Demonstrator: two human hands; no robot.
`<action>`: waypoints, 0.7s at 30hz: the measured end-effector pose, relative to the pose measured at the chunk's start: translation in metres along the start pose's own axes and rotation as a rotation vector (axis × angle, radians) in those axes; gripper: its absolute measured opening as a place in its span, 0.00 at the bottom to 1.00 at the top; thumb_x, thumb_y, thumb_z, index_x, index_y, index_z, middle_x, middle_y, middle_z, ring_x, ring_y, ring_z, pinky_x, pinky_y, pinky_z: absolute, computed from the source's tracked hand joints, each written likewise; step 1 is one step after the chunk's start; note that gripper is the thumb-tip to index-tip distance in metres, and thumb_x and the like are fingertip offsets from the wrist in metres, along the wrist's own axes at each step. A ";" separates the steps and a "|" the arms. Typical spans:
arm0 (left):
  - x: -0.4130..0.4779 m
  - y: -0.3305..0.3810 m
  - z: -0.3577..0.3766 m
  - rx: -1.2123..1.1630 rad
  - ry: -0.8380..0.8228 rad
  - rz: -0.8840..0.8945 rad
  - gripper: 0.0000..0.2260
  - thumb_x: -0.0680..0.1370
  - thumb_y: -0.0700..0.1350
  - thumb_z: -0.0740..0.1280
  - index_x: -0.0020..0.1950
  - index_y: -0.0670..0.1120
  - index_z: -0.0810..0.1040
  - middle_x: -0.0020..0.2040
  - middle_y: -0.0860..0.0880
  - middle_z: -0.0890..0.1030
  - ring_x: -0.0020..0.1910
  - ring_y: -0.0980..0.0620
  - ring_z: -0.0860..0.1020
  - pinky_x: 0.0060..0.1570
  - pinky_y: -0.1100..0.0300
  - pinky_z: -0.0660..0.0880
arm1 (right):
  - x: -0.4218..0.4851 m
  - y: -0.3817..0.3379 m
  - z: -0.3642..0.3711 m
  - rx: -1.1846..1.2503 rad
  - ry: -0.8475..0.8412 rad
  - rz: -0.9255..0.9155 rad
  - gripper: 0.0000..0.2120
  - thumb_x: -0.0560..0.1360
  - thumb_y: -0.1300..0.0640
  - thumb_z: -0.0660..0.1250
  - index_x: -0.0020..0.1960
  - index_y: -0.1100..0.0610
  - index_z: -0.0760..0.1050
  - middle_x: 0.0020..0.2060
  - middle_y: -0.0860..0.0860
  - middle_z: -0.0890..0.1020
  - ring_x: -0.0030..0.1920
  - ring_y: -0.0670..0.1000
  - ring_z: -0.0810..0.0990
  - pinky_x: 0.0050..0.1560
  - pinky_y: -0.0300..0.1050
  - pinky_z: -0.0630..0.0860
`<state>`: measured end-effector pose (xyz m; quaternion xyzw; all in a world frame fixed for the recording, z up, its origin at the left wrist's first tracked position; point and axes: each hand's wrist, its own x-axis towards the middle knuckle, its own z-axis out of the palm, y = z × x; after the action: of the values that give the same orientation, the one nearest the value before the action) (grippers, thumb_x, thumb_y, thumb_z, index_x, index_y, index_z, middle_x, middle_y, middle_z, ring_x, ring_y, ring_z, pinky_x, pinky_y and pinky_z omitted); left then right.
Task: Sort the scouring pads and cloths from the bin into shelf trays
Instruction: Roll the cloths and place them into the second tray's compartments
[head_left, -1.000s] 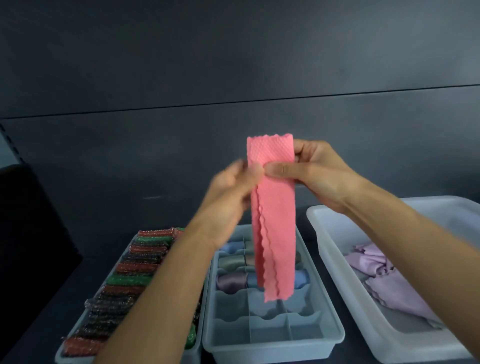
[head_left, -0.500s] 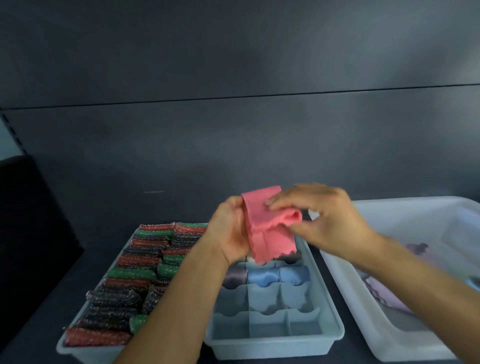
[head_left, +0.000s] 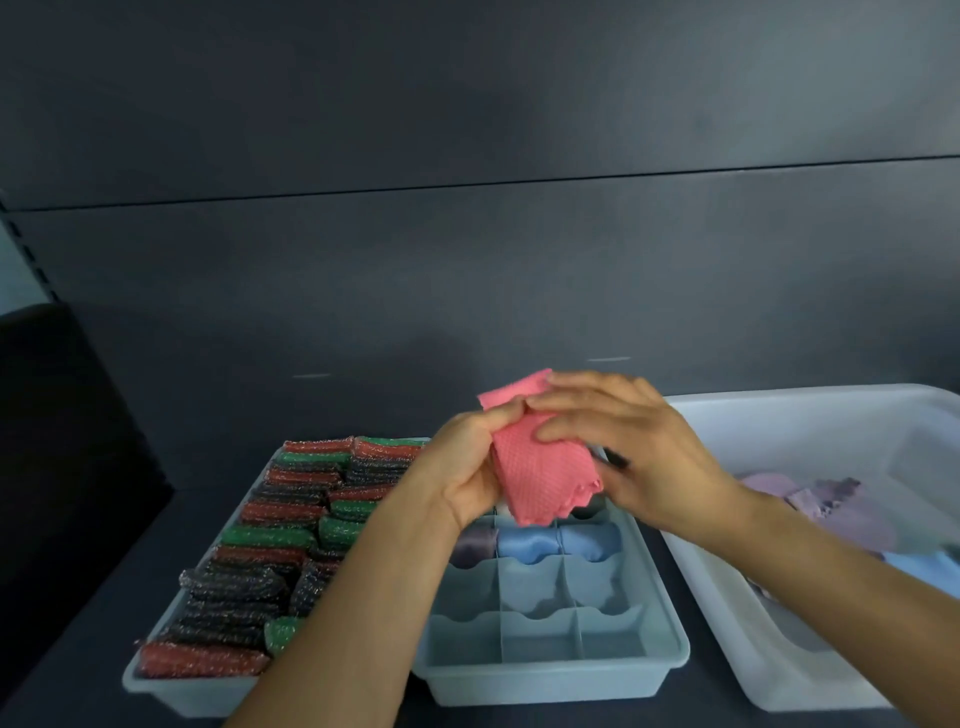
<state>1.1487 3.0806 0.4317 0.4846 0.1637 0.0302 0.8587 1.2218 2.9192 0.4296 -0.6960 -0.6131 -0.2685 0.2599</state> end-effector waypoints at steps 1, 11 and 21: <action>-0.001 -0.002 0.001 0.023 -0.005 0.024 0.12 0.82 0.46 0.61 0.58 0.40 0.78 0.51 0.42 0.81 0.48 0.47 0.79 0.56 0.49 0.75 | 0.004 -0.006 -0.001 0.155 0.061 0.126 0.13 0.73 0.60 0.64 0.53 0.49 0.80 0.55 0.35 0.80 0.60 0.40 0.75 0.57 0.39 0.69; -0.008 -0.013 -0.008 0.225 -0.033 0.253 0.14 0.74 0.48 0.71 0.57 0.43 0.81 0.50 0.46 0.85 0.49 0.48 0.83 0.44 0.54 0.81 | 0.013 0.000 0.005 0.947 0.092 0.881 0.08 0.78 0.60 0.66 0.50 0.65 0.77 0.37 0.64 0.77 0.35 0.54 0.73 0.34 0.46 0.70; -0.019 -0.007 -0.014 0.123 -0.047 0.227 0.11 0.81 0.51 0.59 0.56 0.47 0.78 0.48 0.46 0.81 0.41 0.51 0.79 0.37 0.56 0.78 | 0.012 -0.011 0.011 0.871 0.144 0.670 0.25 0.74 0.77 0.58 0.36 0.51 0.83 0.36 0.49 0.84 0.37 0.48 0.79 0.40 0.41 0.73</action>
<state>1.1256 3.0843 0.4238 0.5522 0.0893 0.1056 0.8222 1.2123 2.9367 0.4307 -0.6609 -0.3933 0.0604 0.6363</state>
